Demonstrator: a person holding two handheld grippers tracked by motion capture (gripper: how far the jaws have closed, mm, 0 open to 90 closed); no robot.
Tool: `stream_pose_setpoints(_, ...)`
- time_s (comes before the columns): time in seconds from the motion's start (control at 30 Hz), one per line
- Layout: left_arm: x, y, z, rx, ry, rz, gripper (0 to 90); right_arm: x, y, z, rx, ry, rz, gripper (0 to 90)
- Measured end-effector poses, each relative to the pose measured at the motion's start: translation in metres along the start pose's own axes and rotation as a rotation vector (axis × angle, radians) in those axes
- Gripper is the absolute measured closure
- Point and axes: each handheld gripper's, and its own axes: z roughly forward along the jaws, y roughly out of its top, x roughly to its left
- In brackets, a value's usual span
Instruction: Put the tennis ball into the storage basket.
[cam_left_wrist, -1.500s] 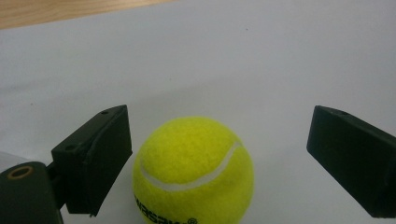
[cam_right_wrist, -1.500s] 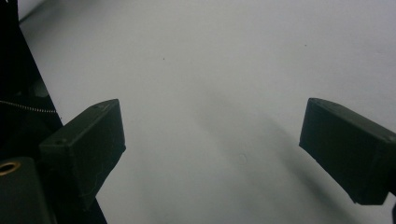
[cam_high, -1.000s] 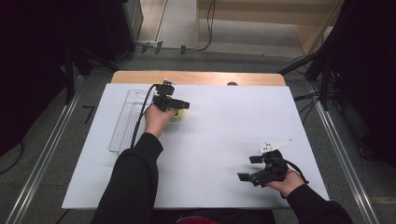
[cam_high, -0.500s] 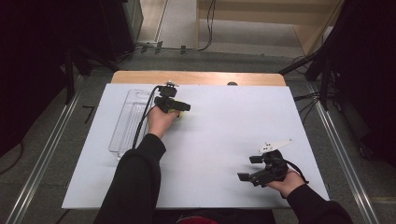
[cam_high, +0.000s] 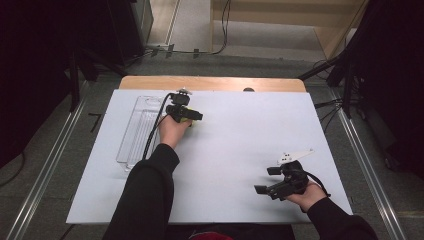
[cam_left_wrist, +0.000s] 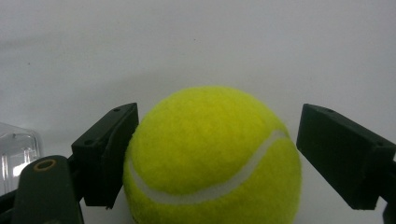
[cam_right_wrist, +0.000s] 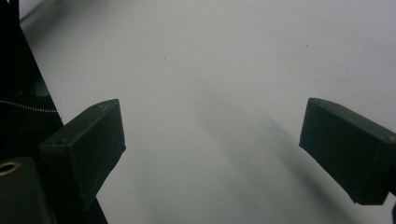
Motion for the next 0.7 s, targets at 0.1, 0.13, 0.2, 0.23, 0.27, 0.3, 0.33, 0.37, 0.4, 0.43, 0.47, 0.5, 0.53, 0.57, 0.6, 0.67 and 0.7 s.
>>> stream_pose_setpoints(0.1,0.0012,-0.0007,0.0004,0.001,0.016,-0.002,17.4,0.0,0.0,0.0001,-0.001,0.001,-0.003,5.0)
stream_pose_setpoints(0.13,0.0018,-0.0012,0.0,-0.004,0.023,-0.003,19.6,0.0,0.0,0.0,-0.001,0.001,-0.003,5.0)
stream_pose_setpoints(0.2,0.0038,-0.0023,-0.001,-0.018,0.024,-0.015,25.3,0.0001,0.0,-0.0001,0.0,0.0,-0.001,5.0)
stream_pose_setpoints(0.23,0.0046,-0.0027,-0.001,-0.019,0.02,-0.018,25.4,0.0,0.0,-0.0001,0.0,0.0,0.0,5.0)
stream_pose_setpoints(0.27,0.0047,-0.0028,-0.0011,-0.02,0.019,-0.018,25.4,0.0,0.0,0.0,-0.002,0.0,-0.001,5.0)
stream_pose_setpoints(0.3,0.0045,-0.0029,-0.0011,-0.02,0.021,-0.015,25.5,-0.0001,0.0,0.0,-0.002,0.0,-0.003,5.0)
stream_pose_setpoints(0.33,0.0043,-0.003,-0.0011,-0.02,0.023,-0.012,25.5,-0.0001,0.0001,0.0001,-0.001,0.001,-0.003,5.0)
stream_pose_setpoints(0.37,0.0043,-0.003,-0.0012,-0.02,0.023,-0.014,25.6,0.0,0.0001,0.0001,-0.001,0.001,-0.003,5.0)
stream_pose_setpoints(0.4,0.0044,-0.0032,-0.0013,-0.021,0.023,-0.016,25.7,0.0,0.0001,0.0001,-0.001,0.0,-0.003,5.0)
stream_pose_setpoints(0.43,0.0045,-0.0034,-0.0012,-0.024,0.022,-0.017,25.9,0.0,0.0001,0.0,-0.002,0.0,-0.003,5.0)
stream_pose_setpoints(0.47,0.0046,-0.0035,-0.0012,-0.026,0.021,-0.017,26.0,-0.0001,0.0001,0.0,-0.002,0.0,-0.003,5.0)
stream_pose_setpoints(0.5,0.0047,-0.0036,-0.0012,-0.027,0.021,-0.019,26.1,-0.0001,0.0,0.0,-0.001,0.0,-0.003,5.0)
stream_pose_setpoints(0.53,0.0048,-0.0036,-0.0013,-0.026,0.021,-0.019,26.2,-0.0001,0.0,0.0,-0.001,0.0,-0.002,5.0)
stream_pose_setpoints(0.57,0.0048,-0.0035,-0.0014,-0.027,0.02,-0.024,26.3,0.0,0.0,-0.0001,0.0,0.0,-0.001,5.0)
stream_pose_setpoints(0.6,0.0048,-0.0035,-0.0016,-0.023,0.02,-0.022,26.4,-0.0001,0.0001,0.0,-0.002,0.001,-0.003,5.0)
stream_pose_setpoints(0.67,0.0045,-0.0034,-0.002,-0.021,0.022,-0.022,26.4,-0.0001,0.0001,0.0,-0.001,0.0,-0.003,5.0)
stream_pose_setpoints(0.7,0.0042,-0.0033,-0.0025,-0.018,0.023,-0.023,26.5,-0.0001,0.0001,0.0,-0.002,0.001,-0.003,5.0)
